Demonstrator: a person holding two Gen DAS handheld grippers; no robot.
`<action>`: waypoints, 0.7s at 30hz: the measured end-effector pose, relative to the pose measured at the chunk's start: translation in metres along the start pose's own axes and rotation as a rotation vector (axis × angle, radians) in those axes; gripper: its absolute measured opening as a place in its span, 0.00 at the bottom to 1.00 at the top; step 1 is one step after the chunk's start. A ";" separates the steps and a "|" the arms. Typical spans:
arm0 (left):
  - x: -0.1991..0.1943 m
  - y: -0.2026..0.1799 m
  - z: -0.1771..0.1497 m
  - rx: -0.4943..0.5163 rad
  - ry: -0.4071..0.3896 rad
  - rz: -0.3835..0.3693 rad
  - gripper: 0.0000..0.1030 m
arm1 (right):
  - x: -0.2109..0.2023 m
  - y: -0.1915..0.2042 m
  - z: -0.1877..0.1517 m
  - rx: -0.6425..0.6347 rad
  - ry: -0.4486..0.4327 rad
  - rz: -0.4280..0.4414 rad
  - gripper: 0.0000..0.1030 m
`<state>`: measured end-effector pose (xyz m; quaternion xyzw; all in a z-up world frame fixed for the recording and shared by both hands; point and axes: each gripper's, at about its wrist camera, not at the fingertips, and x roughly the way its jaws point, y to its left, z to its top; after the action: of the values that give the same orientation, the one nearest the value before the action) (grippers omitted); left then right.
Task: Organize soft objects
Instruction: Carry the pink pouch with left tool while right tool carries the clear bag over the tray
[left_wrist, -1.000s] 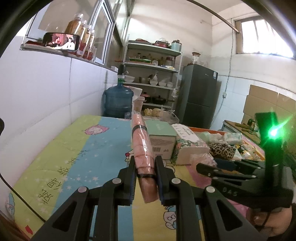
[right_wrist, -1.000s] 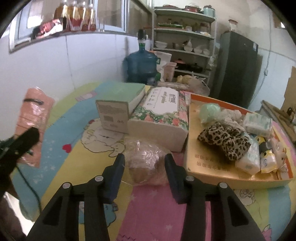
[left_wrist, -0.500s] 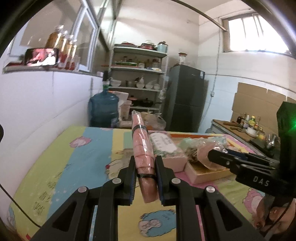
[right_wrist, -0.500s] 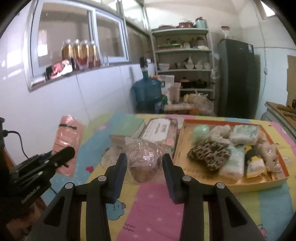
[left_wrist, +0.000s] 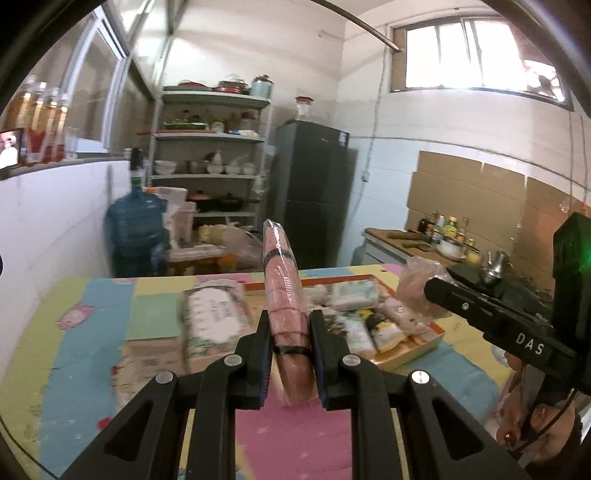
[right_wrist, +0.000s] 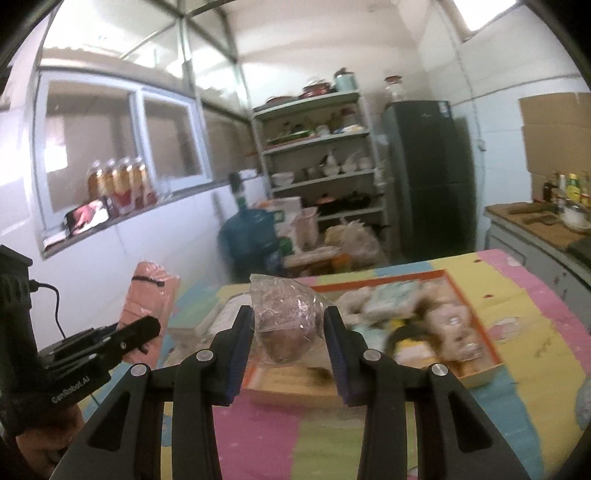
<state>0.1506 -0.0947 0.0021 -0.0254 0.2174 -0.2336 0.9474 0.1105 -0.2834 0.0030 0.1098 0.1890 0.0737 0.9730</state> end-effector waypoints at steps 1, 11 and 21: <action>0.004 -0.004 0.000 0.001 0.004 -0.006 0.19 | -0.002 -0.007 0.002 0.004 -0.006 -0.011 0.38; 0.051 -0.044 0.002 0.025 0.054 -0.062 0.19 | -0.007 -0.066 0.005 0.054 -0.020 -0.081 0.38; 0.092 -0.056 -0.001 0.025 0.103 -0.077 0.19 | 0.008 -0.099 -0.003 0.092 0.012 -0.103 0.38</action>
<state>0.1992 -0.1860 -0.0274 -0.0097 0.2619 -0.2738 0.9254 0.1270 -0.3764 -0.0268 0.1442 0.2033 0.0153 0.9683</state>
